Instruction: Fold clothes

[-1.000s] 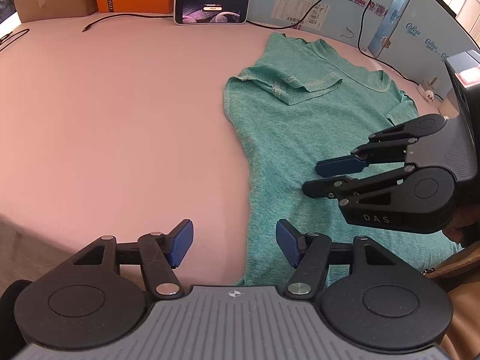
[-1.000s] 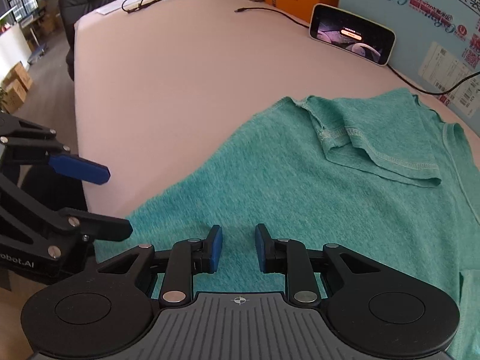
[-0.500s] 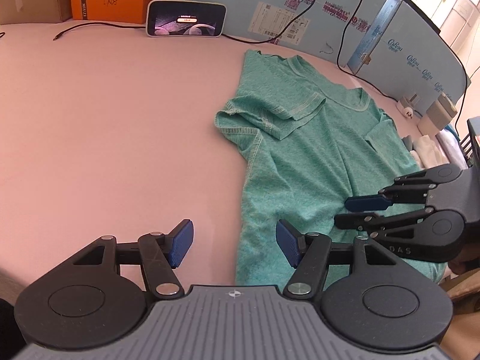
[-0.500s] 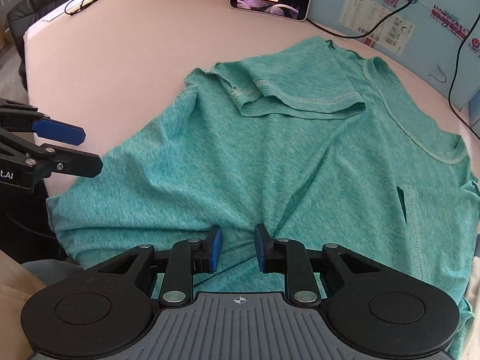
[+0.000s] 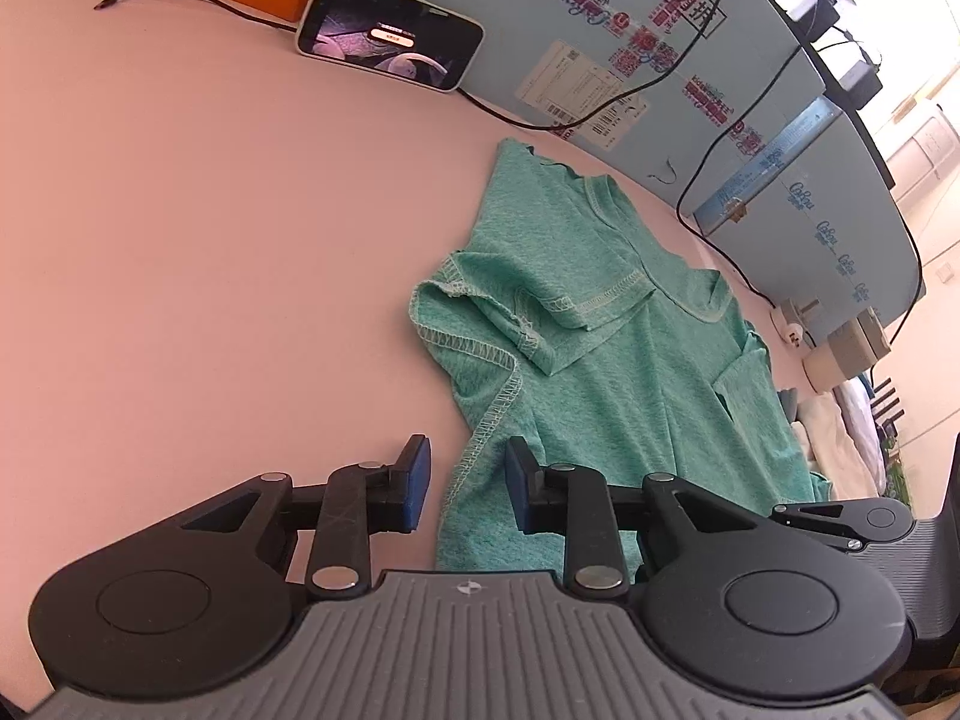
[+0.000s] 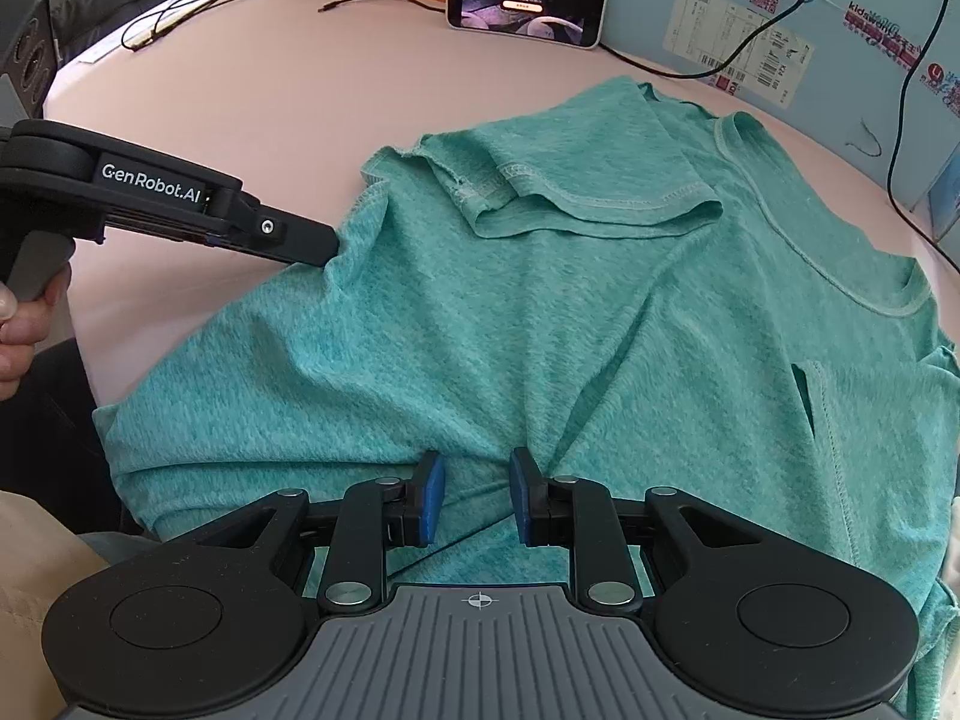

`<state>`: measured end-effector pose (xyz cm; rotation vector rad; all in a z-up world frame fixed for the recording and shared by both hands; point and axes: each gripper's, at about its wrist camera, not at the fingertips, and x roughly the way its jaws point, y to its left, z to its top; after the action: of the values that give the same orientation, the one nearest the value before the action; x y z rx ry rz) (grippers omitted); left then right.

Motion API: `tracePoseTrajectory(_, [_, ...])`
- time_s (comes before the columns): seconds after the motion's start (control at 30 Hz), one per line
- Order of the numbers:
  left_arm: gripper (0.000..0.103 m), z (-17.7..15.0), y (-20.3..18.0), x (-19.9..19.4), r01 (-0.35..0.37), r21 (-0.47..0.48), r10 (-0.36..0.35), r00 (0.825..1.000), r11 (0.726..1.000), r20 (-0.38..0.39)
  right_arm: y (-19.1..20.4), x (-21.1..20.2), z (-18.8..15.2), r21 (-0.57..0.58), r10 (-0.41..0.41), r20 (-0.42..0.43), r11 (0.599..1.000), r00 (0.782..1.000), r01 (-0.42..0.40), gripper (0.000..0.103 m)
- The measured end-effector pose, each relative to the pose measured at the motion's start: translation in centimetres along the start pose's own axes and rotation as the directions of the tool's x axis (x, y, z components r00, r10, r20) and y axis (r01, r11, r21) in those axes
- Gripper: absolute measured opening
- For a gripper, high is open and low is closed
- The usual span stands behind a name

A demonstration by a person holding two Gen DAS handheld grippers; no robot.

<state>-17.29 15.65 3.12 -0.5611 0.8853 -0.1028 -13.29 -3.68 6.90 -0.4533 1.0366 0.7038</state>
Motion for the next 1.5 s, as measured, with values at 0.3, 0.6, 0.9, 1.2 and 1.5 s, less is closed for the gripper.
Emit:
tracePoseTrajectory(0.3, [0.003, -0.4, -0.5, 0.8, 0.020, -0.037, -0.023, 0.997, 0.999, -0.068, -0.2, 0.0, -0.1, 0.012, 0.010, 0.010, 1.000, 1.000, -0.010, 0.023])
tracePoseTrajectory(0.6, [0.002, 1.1, -0.6, -5.2, -0.146, 0.014, 0.146, 0.987, 0.989, -0.066, 0.3, -0.1, 0.3, -0.011, -0.013, -0.002, 1.000, 1.000, 0.013, 0.024])
tracePoseTrajectory(0.9, [0.016, 0.5, 0.1, -5.1, -0.132, 0.004, 0.132, 0.990, 0.991, 0.045, -0.1, -0.8, 1.4, 0.014, -0.023, 0.021, 1.000, 0.999, 0.023, 0.033])
tracePoseTrajectory(1.2, [0.016, -1.3, 2.4, -8.3, -0.164, -0.023, 0.164, 0.986, 0.986, 0.018, -2.0, -3.6, 7.1, 0.155, 0.227, 0.223, 0.952, 0.948, -0.265, 0.026])
tracePoseTrajectory(1.5, [0.016, -6.9, 4.6, -10.2, -0.190, -0.094, 0.184, 0.980, 0.977, -0.072, 4.4, -1.4, 11.1, -0.122, 0.363, 0.167, 0.930, 0.917, -0.346, 0.027])
